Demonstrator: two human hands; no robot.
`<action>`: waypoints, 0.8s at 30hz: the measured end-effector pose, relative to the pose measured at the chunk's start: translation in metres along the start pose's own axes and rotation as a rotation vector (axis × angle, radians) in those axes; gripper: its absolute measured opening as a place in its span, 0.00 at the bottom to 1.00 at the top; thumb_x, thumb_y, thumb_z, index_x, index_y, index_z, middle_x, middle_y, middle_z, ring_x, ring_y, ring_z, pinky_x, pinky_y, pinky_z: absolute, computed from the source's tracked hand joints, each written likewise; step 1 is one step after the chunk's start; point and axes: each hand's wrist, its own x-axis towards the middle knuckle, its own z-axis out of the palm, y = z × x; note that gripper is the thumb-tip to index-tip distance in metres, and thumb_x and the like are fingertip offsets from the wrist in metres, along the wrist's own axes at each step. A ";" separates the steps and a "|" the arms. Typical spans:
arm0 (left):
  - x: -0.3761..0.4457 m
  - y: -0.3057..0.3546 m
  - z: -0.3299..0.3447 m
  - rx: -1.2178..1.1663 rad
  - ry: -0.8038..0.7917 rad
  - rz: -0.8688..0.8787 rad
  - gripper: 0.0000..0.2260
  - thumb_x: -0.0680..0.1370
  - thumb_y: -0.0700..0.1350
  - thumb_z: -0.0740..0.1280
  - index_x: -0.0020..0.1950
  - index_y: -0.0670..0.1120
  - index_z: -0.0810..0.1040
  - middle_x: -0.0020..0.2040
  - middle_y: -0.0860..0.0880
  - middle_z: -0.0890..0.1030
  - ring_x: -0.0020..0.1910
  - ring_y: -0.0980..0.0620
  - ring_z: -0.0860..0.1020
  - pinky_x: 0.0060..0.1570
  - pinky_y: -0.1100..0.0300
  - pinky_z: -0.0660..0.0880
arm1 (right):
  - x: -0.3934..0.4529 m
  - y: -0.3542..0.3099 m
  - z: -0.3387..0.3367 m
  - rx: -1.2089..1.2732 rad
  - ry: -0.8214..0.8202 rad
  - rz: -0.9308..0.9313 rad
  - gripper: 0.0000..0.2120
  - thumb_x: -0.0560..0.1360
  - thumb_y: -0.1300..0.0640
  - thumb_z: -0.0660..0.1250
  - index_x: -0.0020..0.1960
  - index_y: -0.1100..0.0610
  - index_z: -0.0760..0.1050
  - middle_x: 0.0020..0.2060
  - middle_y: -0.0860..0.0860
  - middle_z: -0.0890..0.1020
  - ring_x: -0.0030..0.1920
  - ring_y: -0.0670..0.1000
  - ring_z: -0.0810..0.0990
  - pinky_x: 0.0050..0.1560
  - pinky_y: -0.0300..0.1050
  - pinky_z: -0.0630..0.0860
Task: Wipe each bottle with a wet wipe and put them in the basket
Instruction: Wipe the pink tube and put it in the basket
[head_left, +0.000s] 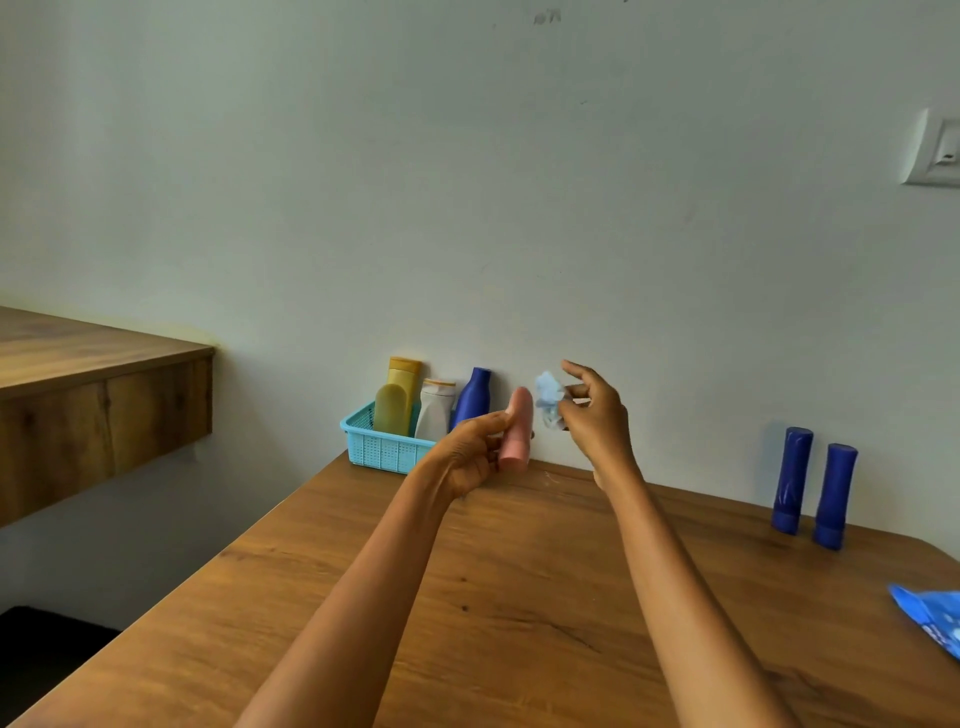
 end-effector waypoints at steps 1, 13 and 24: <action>0.000 -0.002 0.001 0.008 -0.035 -0.007 0.08 0.77 0.44 0.65 0.54 0.42 0.75 0.49 0.41 0.81 0.49 0.45 0.79 0.48 0.54 0.77 | -0.001 0.001 0.001 -0.007 -0.010 -0.023 0.20 0.76 0.63 0.64 0.66 0.55 0.71 0.54 0.51 0.77 0.52 0.51 0.77 0.52 0.45 0.77; -0.001 0.015 -0.004 -0.226 0.123 0.061 0.17 0.79 0.46 0.64 0.64 0.36 0.72 0.42 0.41 0.80 0.35 0.49 0.80 0.33 0.58 0.79 | -0.009 -0.012 0.034 -0.205 -0.175 -0.215 0.07 0.73 0.60 0.69 0.50 0.56 0.83 0.45 0.51 0.82 0.38 0.41 0.75 0.36 0.24 0.68; -0.015 0.014 0.001 -0.137 -0.061 -0.079 0.13 0.79 0.45 0.64 0.59 0.38 0.70 0.52 0.36 0.79 0.46 0.44 0.79 0.47 0.54 0.77 | -0.006 -0.005 0.016 -0.061 0.025 -0.097 0.17 0.76 0.63 0.64 0.65 0.57 0.72 0.61 0.53 0.76 0.57 0.53 0.76 0.53 0.42 0.76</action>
